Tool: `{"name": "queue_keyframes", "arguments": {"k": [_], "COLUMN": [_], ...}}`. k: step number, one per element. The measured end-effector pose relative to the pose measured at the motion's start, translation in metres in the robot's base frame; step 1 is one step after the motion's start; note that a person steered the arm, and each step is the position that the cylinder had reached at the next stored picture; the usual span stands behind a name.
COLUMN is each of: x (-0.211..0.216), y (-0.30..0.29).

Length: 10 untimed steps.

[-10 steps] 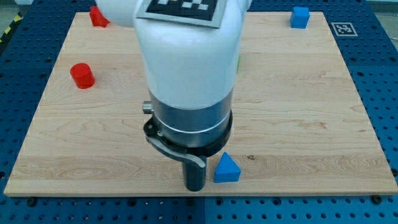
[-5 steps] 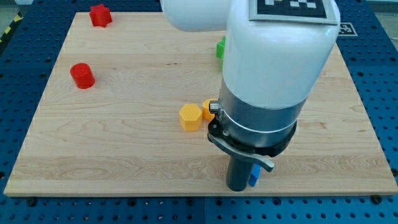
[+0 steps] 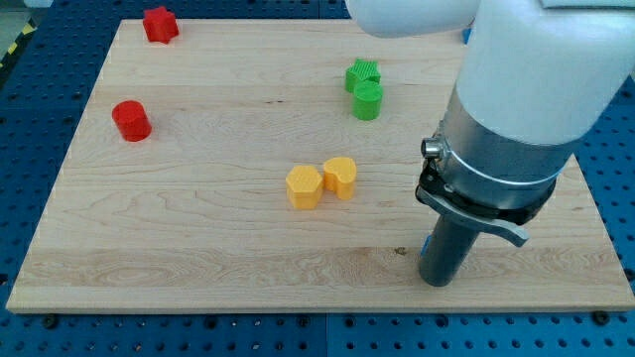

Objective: Push the blue triangle slightly right and up

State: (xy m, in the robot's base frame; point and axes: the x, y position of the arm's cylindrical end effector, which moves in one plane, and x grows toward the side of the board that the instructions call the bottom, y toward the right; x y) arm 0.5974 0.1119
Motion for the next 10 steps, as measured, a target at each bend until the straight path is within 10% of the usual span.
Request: {"name": "queue_keyframes", "arguments": {"k": [10], "x": [-0.044], "y": [0.032]}}
